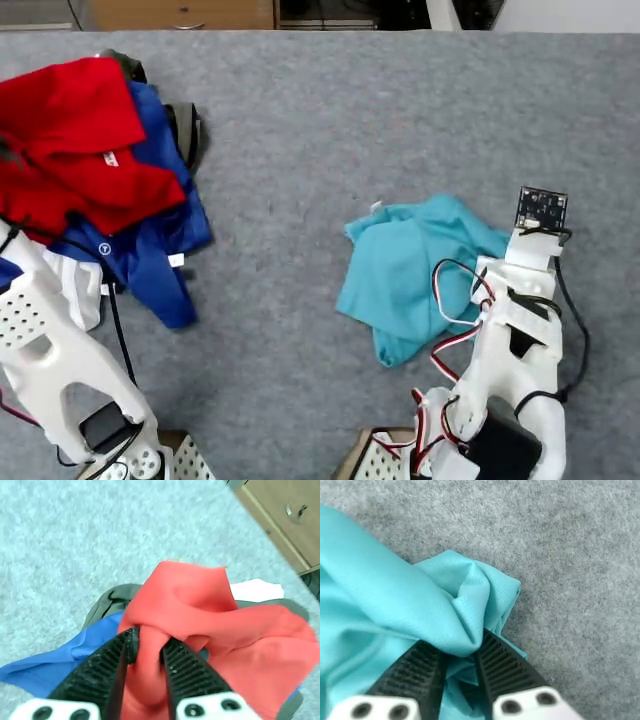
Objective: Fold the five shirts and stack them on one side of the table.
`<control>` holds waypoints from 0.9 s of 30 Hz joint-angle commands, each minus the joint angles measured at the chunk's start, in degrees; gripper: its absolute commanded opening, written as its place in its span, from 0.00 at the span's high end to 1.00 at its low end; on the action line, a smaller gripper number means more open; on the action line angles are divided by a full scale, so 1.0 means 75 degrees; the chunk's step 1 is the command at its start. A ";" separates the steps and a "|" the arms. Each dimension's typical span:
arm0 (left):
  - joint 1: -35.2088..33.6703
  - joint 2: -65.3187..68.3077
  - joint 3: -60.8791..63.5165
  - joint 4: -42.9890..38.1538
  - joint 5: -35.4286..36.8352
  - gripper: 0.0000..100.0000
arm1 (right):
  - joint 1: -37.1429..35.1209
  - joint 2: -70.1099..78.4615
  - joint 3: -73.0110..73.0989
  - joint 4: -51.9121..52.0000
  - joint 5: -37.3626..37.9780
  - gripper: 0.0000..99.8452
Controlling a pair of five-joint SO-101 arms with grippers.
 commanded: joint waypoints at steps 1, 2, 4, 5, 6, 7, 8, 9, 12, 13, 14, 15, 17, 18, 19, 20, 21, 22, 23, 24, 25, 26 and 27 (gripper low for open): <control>-0.0070 -0.0100 0.0234 0.0082 -0.0035 0.87 | -0.0158 -0.0123 0.0006 -0.0094 0.0082 0.99; -0.0070 -0.0100 0.0305 0.0082 -0.0035 0.84 | -0.0158 -0.0123 0.0006 -0.0094 0.0082 0.99; -0.0035 -0.0111 0.0305 0.0082 -0.0023 0.78 | -0.0158 -0.0123 0.0006 -0.0094 0.0082 0.99; -0.0012 -0.0111 0.0293 0.0082 -0.0023 0.76 | -0.0158 -0.0123 0.0006 -0.0094 0.0082 0.99; 0.0000 -0.0205 0.0293 0.0082 -0.0023 0.74 | -0.0158 -0.0123 0.0006 -0.0094 0.0082 0.99; 0.0012 -0.0346 0.0316 0.0082 -0.0023 0.72 | -0.0158 -0.0123 0.0006 -0.0094 0.0082 0.99; 0.0082 -0.0533 0.0363 0.0082 -0.0023 0.71 | -0.0158 -0.0123 0.0006 -0.0094 0.0082 0.99; 0.0129 -0.0733 0.0387 0.0082 -0.0023 0.69 | -0.0158 -0.0123 0.0006 -0.0094 0.0082 0.99; 0.0422 -0.1342 0.0715 0.0082 -0.0070 0.67 | -0.0158 -0.0111 0.0006 -0.0094 0.0082 0.99; 0.0621 -0.1565 0.0926 0.0082 -0.0082 0.67 | -0.0158 -0.0111 0.0006 -0.0105 0.0082 0.99; 0.0856 -0.1752 0.1207 0.0082 -0.0082 0.67 | -0.0158 -0.0111 0.0006 -0.0105 0.0082 0.99; 0.1125 -0.1940 0.1559 0.0082 -0.0082 0.67 | -0.0158 -0.0111 0.0006 -0.0105 0.0082 0.99; 0.1747 -0.2292 0.2403 0.0082 -0.0082 0.67 | -0.0158 -0.0111 0.0006 -0.0105 0.0082 0.99; 0.2098 -0.2444 0.2860 0.0082 -0.0082 0.67 | -0.0158 -0.0111 0.0006 -0.0105 0.0082 0.99; 0.2450 -0.2538 0.3305 0.0082 -0.0094 0.67 | -0.0158 -0.0111 0.0006 -0.0105 0.0082 0.99; 0.2778 -0.2620 0.3763 0.0082 -0.0094 0.67 | -0.0158 -0.0111 0.0006 -0.0105 0.0082 0.99; 0.3071 -0.2643 0.4173 0.0070 -0.0094 0.67 | -0.0158 -0.0111 0.0006 -0.0105 0.0082 0.99; 0.3329 -0.2608 0.4607 0.0035 -0.0094 0.67 | -0.0158 -0.0111 0.0006 -0.0105 0.0082 0.99; 0.3528 -0.2467 0.5064 -0.0176 -0.0094 0.67 | -0.0158 -0.0111 0.0006 -0.0105 0.0082 0.99; 0.3657 -0.2256 0.5626 -0.0539 -0.0094 0.67 | -0.0158 -0.0111 0.0006 -0.0105 0.0082 0.99; 0.3681 -0.1975 0.6154 -0.0961 -0.0082 0.67 | -0.0158 -0.0111 0.0006 -0.0105 0.0082 0.99; 0.3681 -0.1776 0.6611 -0.1371 -0.0047 0.67 | -0.0158 -0.0111 0.0006 -0.0105 0.0082 0.99; 0.3622 -0.1518 0.6939 -0.1758 -0.0035 0.67 | -0.0158 -0.0111 0.0006 -0.0105 0.0082 0.99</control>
